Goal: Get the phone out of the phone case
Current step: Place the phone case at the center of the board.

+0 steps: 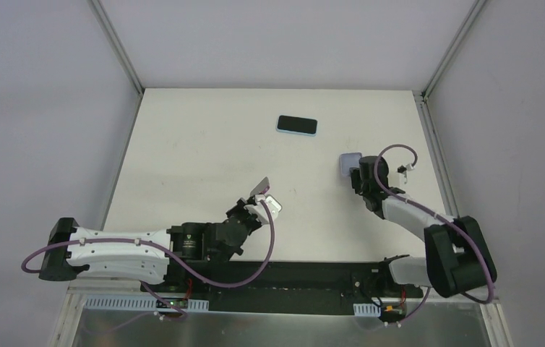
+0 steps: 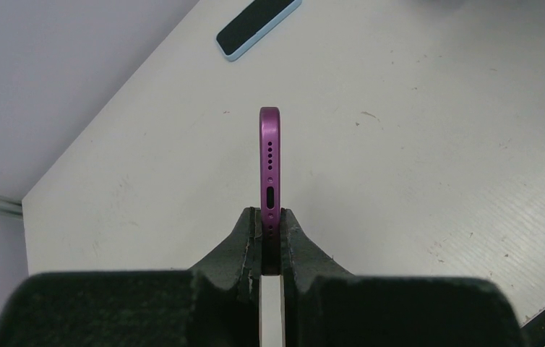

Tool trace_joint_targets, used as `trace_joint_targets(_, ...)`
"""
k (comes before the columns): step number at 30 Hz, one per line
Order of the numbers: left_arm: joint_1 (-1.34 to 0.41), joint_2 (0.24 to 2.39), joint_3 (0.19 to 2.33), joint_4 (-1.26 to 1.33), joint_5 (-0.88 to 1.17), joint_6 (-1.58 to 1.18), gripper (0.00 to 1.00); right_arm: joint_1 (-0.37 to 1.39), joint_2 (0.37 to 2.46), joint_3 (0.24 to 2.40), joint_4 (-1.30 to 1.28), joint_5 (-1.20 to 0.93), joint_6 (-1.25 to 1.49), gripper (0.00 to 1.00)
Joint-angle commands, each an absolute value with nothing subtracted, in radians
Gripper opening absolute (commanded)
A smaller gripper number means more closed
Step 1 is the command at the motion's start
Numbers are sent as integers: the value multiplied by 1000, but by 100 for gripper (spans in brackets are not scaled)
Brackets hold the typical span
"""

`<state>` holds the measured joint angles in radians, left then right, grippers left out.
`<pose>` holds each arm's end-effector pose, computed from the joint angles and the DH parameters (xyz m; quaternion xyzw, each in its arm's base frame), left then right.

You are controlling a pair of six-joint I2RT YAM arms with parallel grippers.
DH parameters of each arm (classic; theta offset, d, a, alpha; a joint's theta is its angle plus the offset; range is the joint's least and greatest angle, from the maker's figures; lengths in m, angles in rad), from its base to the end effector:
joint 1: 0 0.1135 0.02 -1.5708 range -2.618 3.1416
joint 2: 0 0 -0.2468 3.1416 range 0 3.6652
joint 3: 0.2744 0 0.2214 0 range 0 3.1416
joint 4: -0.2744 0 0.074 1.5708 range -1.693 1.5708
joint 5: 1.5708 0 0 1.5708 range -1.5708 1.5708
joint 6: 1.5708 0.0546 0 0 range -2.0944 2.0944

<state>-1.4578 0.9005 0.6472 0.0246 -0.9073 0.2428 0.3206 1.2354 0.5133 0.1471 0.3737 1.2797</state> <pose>0.0645 -0.1868 0.2872 0.3492 0.6692 -0.0372 0.6548 0.2370 0.0577 0.1828 0.4770 0.7250 0.2230 0.4440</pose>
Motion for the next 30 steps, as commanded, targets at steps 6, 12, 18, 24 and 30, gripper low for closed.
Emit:
trace_joint_targets(6,-1454,836,626,98,-933,203,0,287,1493,631,311,377,1373,0)
trace_joint_targets(12,-1454,839,623,99,-938,203,0,254,1503,617,288,296,1338,40)
trace_joint_targets(18,-1454,821,617,99,-918,195,0,238,1434,609,155,275,1294,74)
trace_joint_targets(24,-1454,799,612,100,-904,197,0,233,1312,587,12,270,1257,92)
trace_joint_targets(30,-1454,795,620,100,-877,210,0,232,1140,540,-141,236,1209,96)
